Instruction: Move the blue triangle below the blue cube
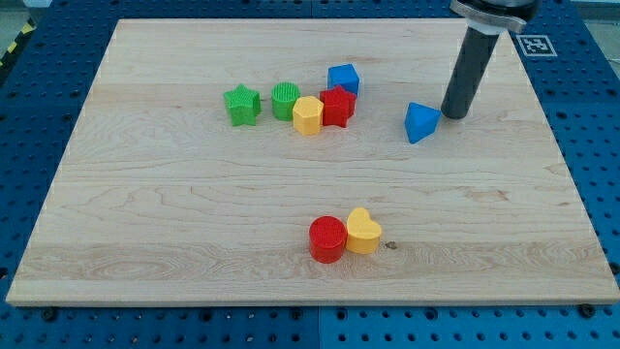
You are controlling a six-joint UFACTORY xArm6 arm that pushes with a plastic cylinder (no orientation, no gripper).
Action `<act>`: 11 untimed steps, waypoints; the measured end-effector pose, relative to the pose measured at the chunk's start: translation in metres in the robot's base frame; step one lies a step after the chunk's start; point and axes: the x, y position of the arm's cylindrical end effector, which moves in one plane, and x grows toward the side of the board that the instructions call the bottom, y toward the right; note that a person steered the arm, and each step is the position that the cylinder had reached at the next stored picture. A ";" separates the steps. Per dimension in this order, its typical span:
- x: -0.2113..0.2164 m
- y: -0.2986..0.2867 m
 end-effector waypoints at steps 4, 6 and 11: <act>0.011 -0.058; -0.005 -0.106; -0.035 -0.057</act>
